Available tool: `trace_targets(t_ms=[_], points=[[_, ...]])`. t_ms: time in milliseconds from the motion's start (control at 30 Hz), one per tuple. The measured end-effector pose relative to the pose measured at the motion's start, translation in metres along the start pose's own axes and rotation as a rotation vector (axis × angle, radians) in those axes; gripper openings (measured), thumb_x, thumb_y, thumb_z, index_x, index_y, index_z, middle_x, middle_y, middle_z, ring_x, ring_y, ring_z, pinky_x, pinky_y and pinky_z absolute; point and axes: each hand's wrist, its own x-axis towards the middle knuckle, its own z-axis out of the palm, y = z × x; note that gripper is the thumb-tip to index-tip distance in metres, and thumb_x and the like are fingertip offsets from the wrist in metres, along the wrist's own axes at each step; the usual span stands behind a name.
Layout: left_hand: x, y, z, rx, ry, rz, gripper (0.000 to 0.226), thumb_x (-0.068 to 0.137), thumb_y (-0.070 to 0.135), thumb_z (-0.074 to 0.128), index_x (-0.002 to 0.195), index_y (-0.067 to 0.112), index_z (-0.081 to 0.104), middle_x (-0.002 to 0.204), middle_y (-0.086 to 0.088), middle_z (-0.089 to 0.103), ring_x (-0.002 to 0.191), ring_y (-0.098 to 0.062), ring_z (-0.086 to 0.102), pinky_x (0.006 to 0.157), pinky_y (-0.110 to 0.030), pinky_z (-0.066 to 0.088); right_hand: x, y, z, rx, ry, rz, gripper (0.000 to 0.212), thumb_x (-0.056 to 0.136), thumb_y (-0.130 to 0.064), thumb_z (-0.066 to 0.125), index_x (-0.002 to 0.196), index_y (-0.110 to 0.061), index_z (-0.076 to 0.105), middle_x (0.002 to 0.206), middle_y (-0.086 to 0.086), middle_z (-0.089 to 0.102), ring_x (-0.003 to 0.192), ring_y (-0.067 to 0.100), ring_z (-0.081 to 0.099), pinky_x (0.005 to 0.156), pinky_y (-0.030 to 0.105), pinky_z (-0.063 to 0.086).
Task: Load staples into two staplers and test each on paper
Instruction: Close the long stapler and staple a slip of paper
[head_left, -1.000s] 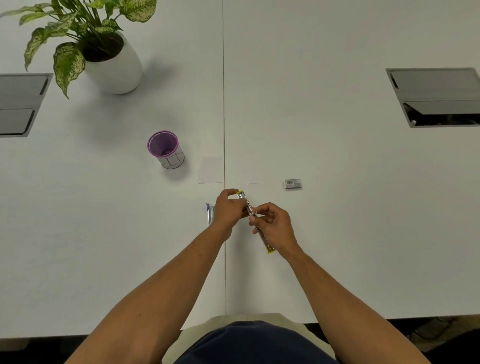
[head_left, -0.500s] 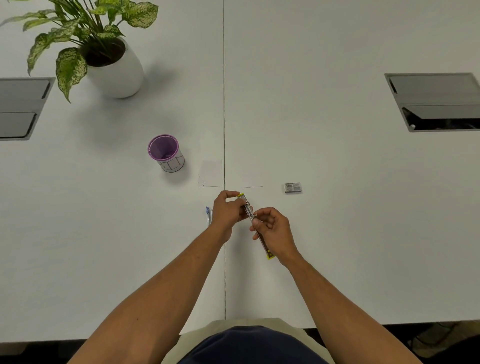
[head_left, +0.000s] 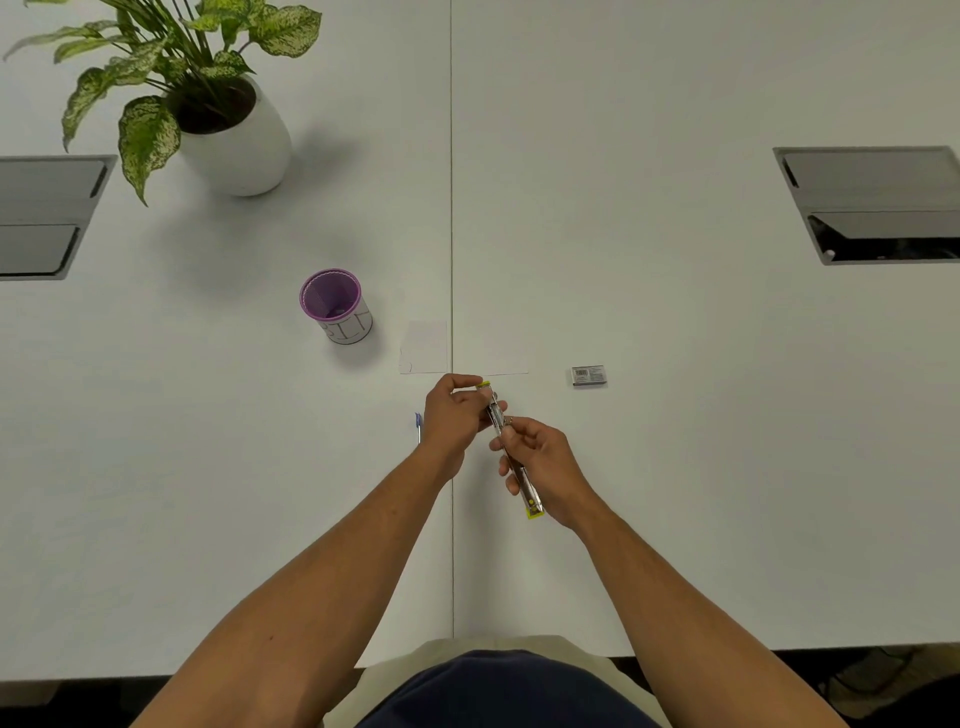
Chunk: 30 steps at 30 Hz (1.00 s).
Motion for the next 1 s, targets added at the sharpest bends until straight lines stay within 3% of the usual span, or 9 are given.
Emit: trace_targets(t_ms=[167,400,567,667,800,900,1000], points=[[-0.001,0.002,0.001,-0.003,-0.028,0.002,0.017,0.092,0.000,0.058,0.108,0.004,0.053,0.097,-0.022,0.069,0.089,-0.032,0.072,0.084,-0.043,0.058,0.000,-0.004,0.005,-0.015,0.017,0.055,0.024,0.100,-0.028,0.052,0.114,-0.009,0.059,0.084,0.007,0.070,0.048,0.014,0.050,0.040,0.023,0.039],[-0.004,0.005,0.005,-0.003,-0.076,0.029,0.022,0.092,0.002,0.061,0.112,0.002,0.053,0.102,-0.022,0.069,0.088,-0.029,0.073,0.080,-0.040,0.059,0.003,-0.007,0.007,-0.041,0.132,0.118,0.023,0.100,-0.034,0.051,0.091,-0.013,0.056,0.069,0.008,0.063,0.042,0.015,0.045,0.036,0.020,0.032],[-0.004,0.003,0.004,-0.034,-0.070,0.007,0.025,0.093,0.003,0.059,0.117,0.005,0.053,0.104,-0.018,0.070,0.090,-0.028,0.073,0.081,-0.039,0.060,0.004,-0.009,0.008,-0.028,0.098,0.128,0.022,0.100,-0.031,0.052,0.093,-0.011,0.058,0.075,0.010,0.065,0.044,0.017,0.048,0.037,0.022,0.035],[-0.002,0.002,0.001,-0.050,-0.060,-0.016,0.027,0.093,0.004,0.060,0.119,0.007,0.054,0.102,-0.017,0.069,0.091,-0.030,0.072,0.083,-0.040,0.059,0.002,-0.010,0.007,0.021,0.061,0.132,0.019,0.100,-0.024,0.052,0.102,-0.007,0.060,0.092,0.016,0.066,0.053,0.022,0.060,0.043,0.029,0.047],[0.000,0.003,-0.005,-0.053,-0.024,-0.008,0.025,0.093,0.002,0.059,0.118,0.003,0.057,0.102,-0.019,0.067,0.091,-0.032,0.071,0.080,-0.038,0.059,-0.002,-0.011,-0.002,0.235,0.005,0.201,0.017,0.098,-0.016,0.055,0.109,-0.003,0.056,0.104,0.017,0.063,0.083,0.037,0.073,0.063,0.039,0.060],[0.002,0.002,-0.009,-0.068,0.015,0.016,0.025,0.092,0.000,0.059,0.118,-0.001,0.057,0.098,-0.019,0.066,0.090,-0.033,0.070,0.081,-0.040,0.059,-0.002,-0.015,-0.012,0.311,0.016,0.193,0.034,0.096,-0.030,0.059,0.105,0.002,0.058,0.113,0.023,0.061,0.093,0.044,0.070,0.071,0.039,0.061],[0.002,0.000,-0.007,-0.052,0.035,0.044,0.024,0.092,0.000,0.059,0.117,0.001,0.058,0.096,-0.019,0.066,0.088,-0.032,0.071,0.080,-0.038,0.059,-0.001,-0.017,-0.016,0.314,0.027,0.147,0.059,0.088,-0.053,0.057,0.096,0.005,0.063,0.105,0.023,0.067,0.094,0.046,0.070,0.078,0.037,0.061]])
